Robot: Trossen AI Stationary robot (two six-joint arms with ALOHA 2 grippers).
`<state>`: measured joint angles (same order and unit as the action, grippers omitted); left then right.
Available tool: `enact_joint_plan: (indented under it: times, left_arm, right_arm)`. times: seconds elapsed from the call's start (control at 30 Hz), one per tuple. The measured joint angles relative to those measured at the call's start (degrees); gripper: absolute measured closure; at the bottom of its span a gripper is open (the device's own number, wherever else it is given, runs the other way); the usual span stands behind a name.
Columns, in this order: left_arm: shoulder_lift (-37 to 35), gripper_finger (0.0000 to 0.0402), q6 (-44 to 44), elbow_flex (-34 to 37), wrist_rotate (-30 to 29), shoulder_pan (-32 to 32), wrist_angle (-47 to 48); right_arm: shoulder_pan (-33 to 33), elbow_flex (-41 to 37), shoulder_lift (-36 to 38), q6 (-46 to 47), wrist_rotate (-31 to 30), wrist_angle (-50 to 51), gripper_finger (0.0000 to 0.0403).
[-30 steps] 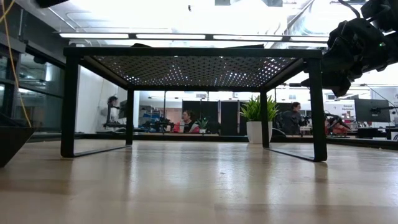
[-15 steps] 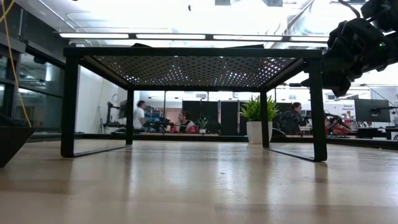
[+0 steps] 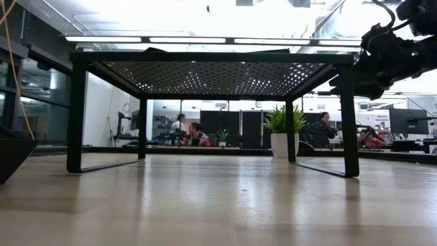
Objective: Pick & Place Mini shaped plates
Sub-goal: Stack the leaf shaped plate on top of the leaf shaped plates on the shelf
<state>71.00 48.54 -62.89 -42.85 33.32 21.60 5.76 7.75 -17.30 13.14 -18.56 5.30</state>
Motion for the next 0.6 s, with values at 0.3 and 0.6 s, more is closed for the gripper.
enact_joint_plan:
  times: [0.3,0.6]
  left_arm:
    - [0.02,0.0402,0.78,0.0,-7.91,0.04,-2.53]
    - [0.19,0.0402,0.76,0.0,-13.67,0.04,-2.64]
  right_arm:
    - [0.0,0.0,0.01,4.56,-4.15,0.3,0.0157]
    - [0.0,0.02,0.04,25.49,1.29,-2.78,0.0157]
